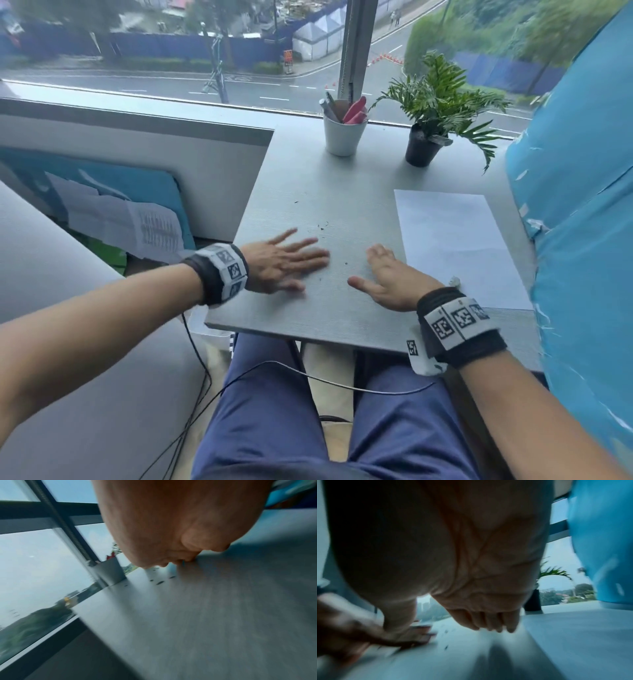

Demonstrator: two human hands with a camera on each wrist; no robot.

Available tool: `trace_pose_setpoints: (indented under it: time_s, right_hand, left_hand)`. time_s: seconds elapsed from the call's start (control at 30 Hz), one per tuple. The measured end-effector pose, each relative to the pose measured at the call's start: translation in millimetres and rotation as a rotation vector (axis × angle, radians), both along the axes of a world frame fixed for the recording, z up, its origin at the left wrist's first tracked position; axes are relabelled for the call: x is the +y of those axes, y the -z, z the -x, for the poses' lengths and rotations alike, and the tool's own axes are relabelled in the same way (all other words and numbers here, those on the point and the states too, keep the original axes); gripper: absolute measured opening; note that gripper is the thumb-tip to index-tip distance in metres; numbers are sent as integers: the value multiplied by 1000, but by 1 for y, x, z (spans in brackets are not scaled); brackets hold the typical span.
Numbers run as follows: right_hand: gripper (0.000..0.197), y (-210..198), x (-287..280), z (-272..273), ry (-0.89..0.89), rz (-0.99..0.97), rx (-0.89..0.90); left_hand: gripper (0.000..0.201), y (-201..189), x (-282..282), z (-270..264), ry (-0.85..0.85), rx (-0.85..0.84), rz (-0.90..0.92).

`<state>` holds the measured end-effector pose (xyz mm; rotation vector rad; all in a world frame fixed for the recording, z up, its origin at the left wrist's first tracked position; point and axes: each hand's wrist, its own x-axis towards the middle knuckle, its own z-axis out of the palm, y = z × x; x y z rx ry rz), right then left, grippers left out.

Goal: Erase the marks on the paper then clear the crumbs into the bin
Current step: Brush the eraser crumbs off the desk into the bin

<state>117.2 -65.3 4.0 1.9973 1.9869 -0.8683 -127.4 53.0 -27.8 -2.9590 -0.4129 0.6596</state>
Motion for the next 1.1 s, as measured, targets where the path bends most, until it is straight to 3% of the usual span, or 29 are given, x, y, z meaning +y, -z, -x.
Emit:
trace_pose_setpoints:
  time_s: [0.1, 0.23, 0.3, 0.43, 0.6, 0.77, 0.93, 1.03, 1.1]
  right_hand:
    - [115, 26, 2, 26, 39, 59, -148]
    - [127, 43, 7, 70, -63, 3, -153]
    - [121, 39, 15, 85, -151, 4, -92]
    - [83, 22, 50, 63, -218, -69, 79]
    - [79, 9, 102, 4, -91, -53, -114]
    - [87, 31, 107, 18, -218, 1, -232]
    - [68, 31, 89, 36, -493, -54, -115]
    - [67, 21, 104, 23, -455, -108, -10]
    - [74, 17, 124, 12, -350, -90, -57]
  left_hand:
    - [68, -13, 18, 14, -122, -67, -22]
    - [67, -21, 8, 44, -57, -170, 72]
    - [66, -20, -7, 62, 32, -152, 117]
    - [63, -12, -38, 75, 168, -110, 208]
    - [67, 7, -57, 34, 303, -113, 197]
    - [66, 9, -15, 21, 181, -100, 154]
    - [68, 4, 19, 35, 125, -35, 56]
    - [70, 3, 20, 41, 51, -73, 17]
    - [70, 1, 26, 50, -83, -148, 62]
